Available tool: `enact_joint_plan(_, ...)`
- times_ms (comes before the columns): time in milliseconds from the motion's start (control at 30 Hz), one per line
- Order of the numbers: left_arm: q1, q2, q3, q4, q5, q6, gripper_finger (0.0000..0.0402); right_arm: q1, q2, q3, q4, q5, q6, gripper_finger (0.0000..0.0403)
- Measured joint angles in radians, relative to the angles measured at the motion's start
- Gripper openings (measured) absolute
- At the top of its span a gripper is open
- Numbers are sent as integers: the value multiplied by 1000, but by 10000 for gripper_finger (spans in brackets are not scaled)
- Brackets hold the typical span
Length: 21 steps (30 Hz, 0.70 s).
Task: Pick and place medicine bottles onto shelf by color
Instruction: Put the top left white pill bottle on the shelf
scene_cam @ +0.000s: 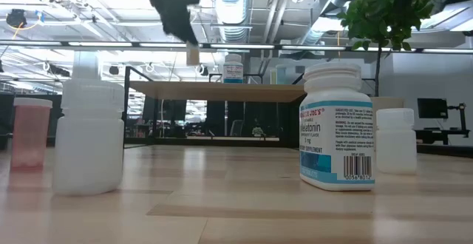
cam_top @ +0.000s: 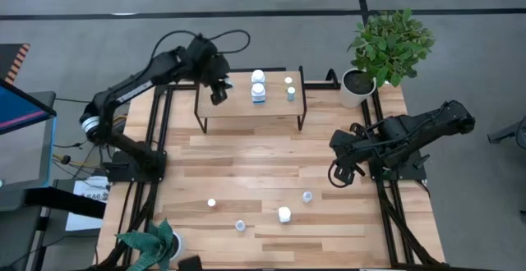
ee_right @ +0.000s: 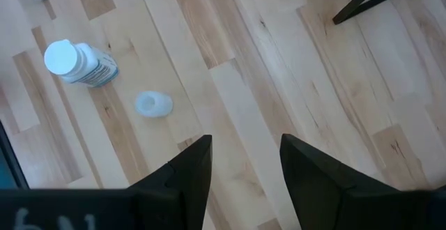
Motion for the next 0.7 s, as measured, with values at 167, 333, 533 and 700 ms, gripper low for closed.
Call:
enact_joint_plan(167,57,85,-1,31,3,2,116,0,0,0,-1,0,-17,191)
enact_joint_plan(333,64,132,-1,77,11,16,121,0,0,0,0,0,-19,191)
enact_joint_plan(533,65,139,-1,80,8,22,126,0,0,0,-1,0,-19,191)
enact_joint_plan(700,65,139,-1,67,-11,13,154,0,0,0,-1,0,-18,191)
